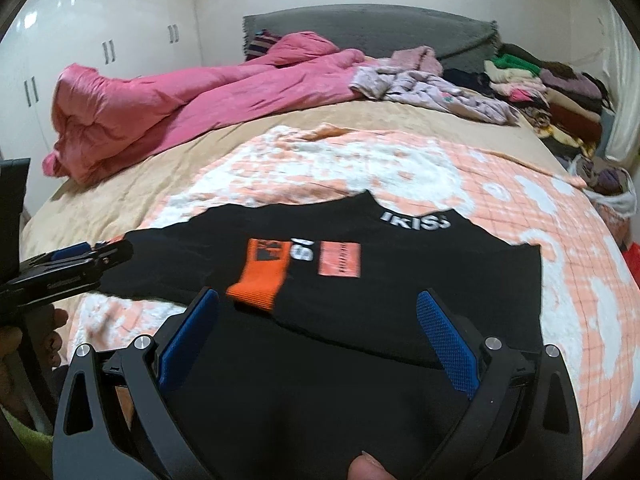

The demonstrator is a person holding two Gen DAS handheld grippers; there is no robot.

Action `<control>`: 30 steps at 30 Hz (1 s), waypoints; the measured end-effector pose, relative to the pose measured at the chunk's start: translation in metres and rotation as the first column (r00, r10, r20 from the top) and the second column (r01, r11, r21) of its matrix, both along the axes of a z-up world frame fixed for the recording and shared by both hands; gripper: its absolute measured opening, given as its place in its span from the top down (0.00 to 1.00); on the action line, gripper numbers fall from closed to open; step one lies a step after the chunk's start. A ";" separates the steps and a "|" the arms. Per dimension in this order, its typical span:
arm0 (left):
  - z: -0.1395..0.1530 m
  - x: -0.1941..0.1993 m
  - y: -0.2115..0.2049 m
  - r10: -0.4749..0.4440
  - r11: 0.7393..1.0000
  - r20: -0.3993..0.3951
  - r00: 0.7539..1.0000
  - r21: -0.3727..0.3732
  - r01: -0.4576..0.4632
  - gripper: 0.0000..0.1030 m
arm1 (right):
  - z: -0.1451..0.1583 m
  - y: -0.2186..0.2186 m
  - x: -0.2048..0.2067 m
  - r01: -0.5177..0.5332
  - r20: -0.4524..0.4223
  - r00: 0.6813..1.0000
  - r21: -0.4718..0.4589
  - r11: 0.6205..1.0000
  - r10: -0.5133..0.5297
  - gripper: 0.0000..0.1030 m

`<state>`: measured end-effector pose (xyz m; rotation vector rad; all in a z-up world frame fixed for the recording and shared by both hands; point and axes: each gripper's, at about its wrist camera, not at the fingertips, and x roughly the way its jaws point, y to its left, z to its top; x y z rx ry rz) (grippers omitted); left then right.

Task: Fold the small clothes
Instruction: 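Move the left gripper to the orange cuff of the other sleeve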

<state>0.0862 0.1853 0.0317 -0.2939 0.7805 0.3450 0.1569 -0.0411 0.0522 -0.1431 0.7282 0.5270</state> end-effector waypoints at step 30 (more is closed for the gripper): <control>-0.037 -0.066 0.117 0.264 0.959 -0.079 0.961 -0.090 -0.270 0.09 | -0.015 0.142 -0.025 -0.282 -0.003 0.959 -0.088 0.955 0.283 0.04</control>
